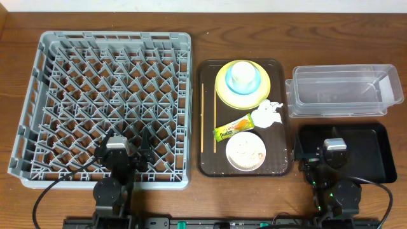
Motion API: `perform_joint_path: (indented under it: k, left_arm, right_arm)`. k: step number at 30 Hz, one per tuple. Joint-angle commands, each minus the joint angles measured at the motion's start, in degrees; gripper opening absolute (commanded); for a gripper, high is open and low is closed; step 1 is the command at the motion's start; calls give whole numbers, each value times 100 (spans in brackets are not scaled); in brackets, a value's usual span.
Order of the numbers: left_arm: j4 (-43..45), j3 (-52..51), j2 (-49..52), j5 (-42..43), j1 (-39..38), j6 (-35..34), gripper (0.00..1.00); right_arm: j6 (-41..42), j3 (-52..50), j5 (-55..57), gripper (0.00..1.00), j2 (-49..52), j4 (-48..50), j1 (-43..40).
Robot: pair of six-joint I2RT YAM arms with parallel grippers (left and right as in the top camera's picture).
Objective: Sort waste into correct bins and load items into the dishwasher rack
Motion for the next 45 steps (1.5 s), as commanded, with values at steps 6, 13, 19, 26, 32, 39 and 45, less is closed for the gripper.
perform_joint_path:
  k: [6,13,19,26,32,39,45]
  left_arm:
    - [-249,-87,11,-94,-20,98,93]
    - [195,76,13,363,-22,-293,93]
    - [-114,1305,44,1381,-22,-903,93]
    - [-1539,4470,1534,2020,-22,-1156,93]
    - [-4592,8251,4242,2695,-22,-1132,93]
    - [-8251,11814,7298,2761,-22,-887,98]
    - [-9440,11993,8633,2756,-22,-1047,98]
  right_arm:
    - [-63,-7,33,99,-28,-26,0]
    - [-63,-7,33,99,-28,-26,0]
    - [-63,-7,33,99,-28,-26,0]
    - [-63,-7,33,99,-28,-26,0]
    - [-63,-7,33,99,-28,-26,0]
    - [-63,-7,33,99,-28,-26,0]
    - [-63,-7,33,99,-28,-26,0]
